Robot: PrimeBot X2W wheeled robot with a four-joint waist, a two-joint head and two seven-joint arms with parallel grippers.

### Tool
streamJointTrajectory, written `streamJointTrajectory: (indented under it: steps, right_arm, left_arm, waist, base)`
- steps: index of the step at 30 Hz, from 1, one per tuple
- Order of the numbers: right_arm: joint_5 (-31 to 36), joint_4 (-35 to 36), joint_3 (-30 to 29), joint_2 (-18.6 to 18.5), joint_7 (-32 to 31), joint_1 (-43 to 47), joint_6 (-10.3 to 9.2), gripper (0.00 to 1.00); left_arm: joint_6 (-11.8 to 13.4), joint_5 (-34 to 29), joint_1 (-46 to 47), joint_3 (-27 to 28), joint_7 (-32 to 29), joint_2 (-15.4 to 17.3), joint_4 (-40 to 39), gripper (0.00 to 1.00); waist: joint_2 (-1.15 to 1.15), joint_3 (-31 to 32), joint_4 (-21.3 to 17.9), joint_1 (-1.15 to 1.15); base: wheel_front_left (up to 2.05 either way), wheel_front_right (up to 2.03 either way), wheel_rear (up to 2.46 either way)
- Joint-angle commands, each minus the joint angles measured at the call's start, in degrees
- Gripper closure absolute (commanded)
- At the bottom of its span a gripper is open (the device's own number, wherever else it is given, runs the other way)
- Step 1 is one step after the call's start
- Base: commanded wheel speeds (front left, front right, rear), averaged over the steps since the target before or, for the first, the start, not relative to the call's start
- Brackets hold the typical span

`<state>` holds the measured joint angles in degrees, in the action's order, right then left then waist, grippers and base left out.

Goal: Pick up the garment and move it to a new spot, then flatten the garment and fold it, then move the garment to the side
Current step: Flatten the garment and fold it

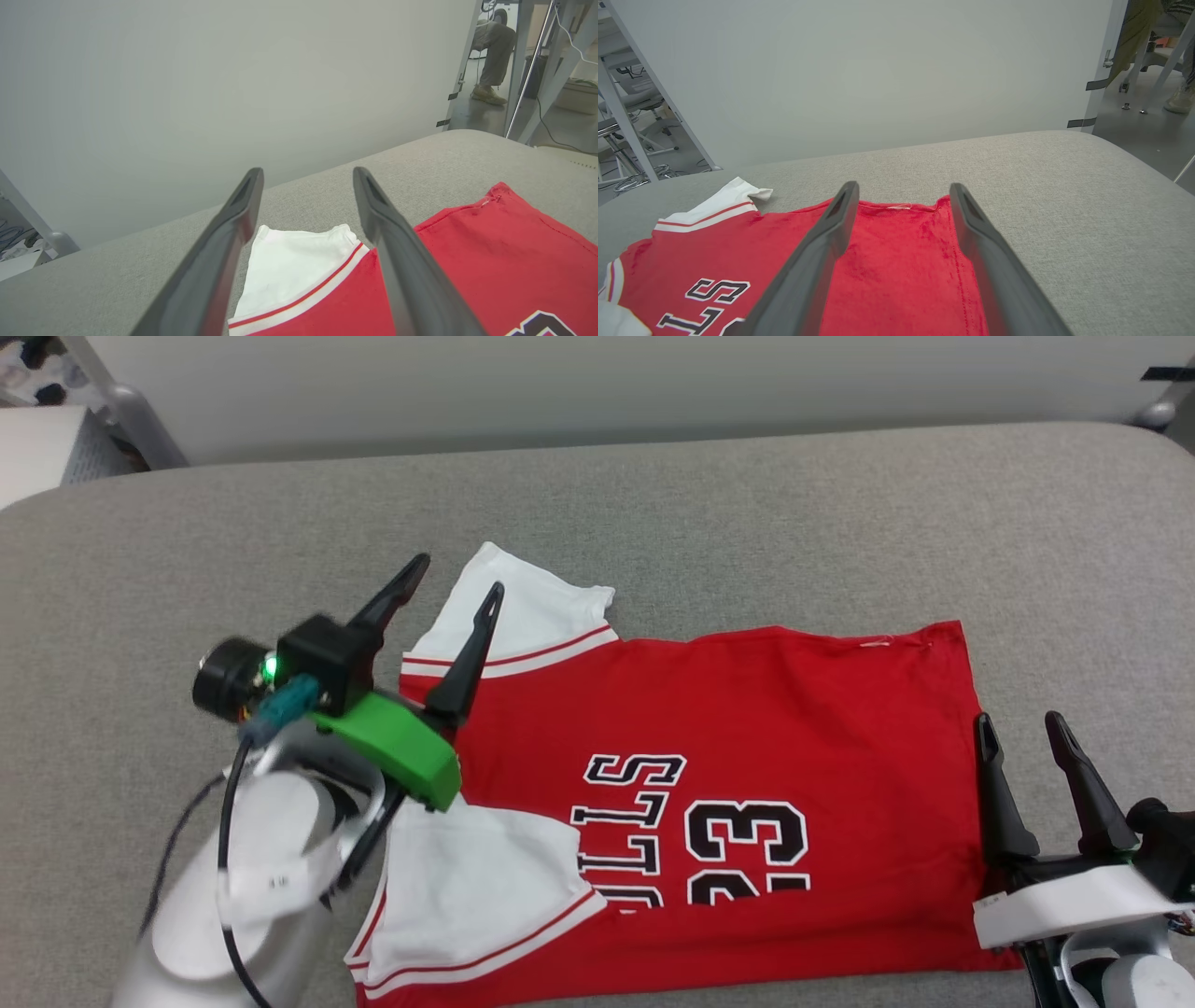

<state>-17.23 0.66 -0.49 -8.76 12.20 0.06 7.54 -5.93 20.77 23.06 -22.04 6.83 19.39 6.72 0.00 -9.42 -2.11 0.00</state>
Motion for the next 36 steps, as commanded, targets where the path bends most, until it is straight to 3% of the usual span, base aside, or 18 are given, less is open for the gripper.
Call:
streamJointTrajectory:
  steps: [1,9,15,23,36]
  right_arm:
    - [0.36,0.22,0.44,0.26,0.39,-1.31,-0.05,0.00]
    - [0.82,2.18,2.90,0.81,0.26,-5.50,-0.05,0.00]
    - [1.16,3.50,4.87,1.82,0.38,-7.76,-0.05,0.00]
    - [0.08,4.62,7.65,2.22,1.26,-9.59,-0.05,0.00]
    - [-0.82,4.02,9.36,2.16,2.30,-11.03,-0.05,0.00]
  left_arm:
    - [-0.65,0.24,4.72,-1.02,-3.71,1.64,1.12,0.00]
    - [-1.53,11.92,25.23,-11.33,-32.14,7.60,10.29,0.00]
    - [-1.55,20.79,34.86,-15.84,-47.64,10.57,17.84,0.00]
    - [-1.50,23.70,41.54,-16.34,-54.29,11.60,29.45,0.00]
    - [-1.53,21.50,45.21,-18.75,-52.74,12.01,37.74,0.00]
  waist:
    - [0.00,-3.12,-2.47,0.00]
    - [0.00,-8.35,-6.88,0.00]
    - [0.00,-11.58,-9.79,0.00]
    - [0.00,-14.94,-12.68,0.00]
    - [0.00,-18.71,-14.29,0.00]
  base:
    - [0.00,0.00,0.00]
    - [0.00,0.00,0.00]
    - [0.00,0.00,0.00]
    - [0.00,0.00,0.00]
    - [0.00,0.00,0.00]
